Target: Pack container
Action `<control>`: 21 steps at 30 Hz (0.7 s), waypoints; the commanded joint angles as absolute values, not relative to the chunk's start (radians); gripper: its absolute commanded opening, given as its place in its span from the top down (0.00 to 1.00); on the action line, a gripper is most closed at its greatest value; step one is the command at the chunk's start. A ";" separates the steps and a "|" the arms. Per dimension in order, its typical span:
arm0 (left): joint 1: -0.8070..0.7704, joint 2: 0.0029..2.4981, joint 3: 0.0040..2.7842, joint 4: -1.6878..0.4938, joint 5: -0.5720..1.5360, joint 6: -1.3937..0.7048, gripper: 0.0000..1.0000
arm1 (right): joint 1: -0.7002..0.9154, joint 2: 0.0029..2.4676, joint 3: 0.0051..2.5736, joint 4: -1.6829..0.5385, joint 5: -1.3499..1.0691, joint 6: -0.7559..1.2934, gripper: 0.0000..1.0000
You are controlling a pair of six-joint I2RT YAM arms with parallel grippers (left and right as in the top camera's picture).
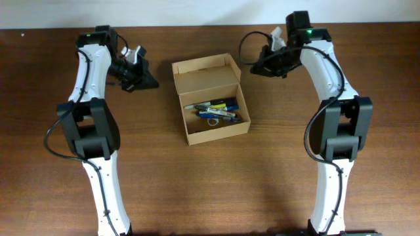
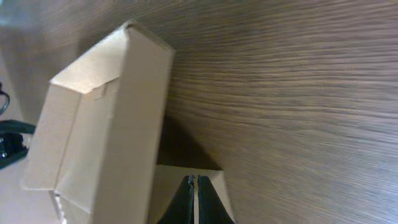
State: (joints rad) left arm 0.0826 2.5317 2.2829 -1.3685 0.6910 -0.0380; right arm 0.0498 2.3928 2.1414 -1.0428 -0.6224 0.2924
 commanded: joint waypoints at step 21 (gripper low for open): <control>-0.037 2.621 2.288 -1.121 0.765 -0.138 0.98 | 0.052 2.447 2.071 -1.004 -0.656 0.241 0.96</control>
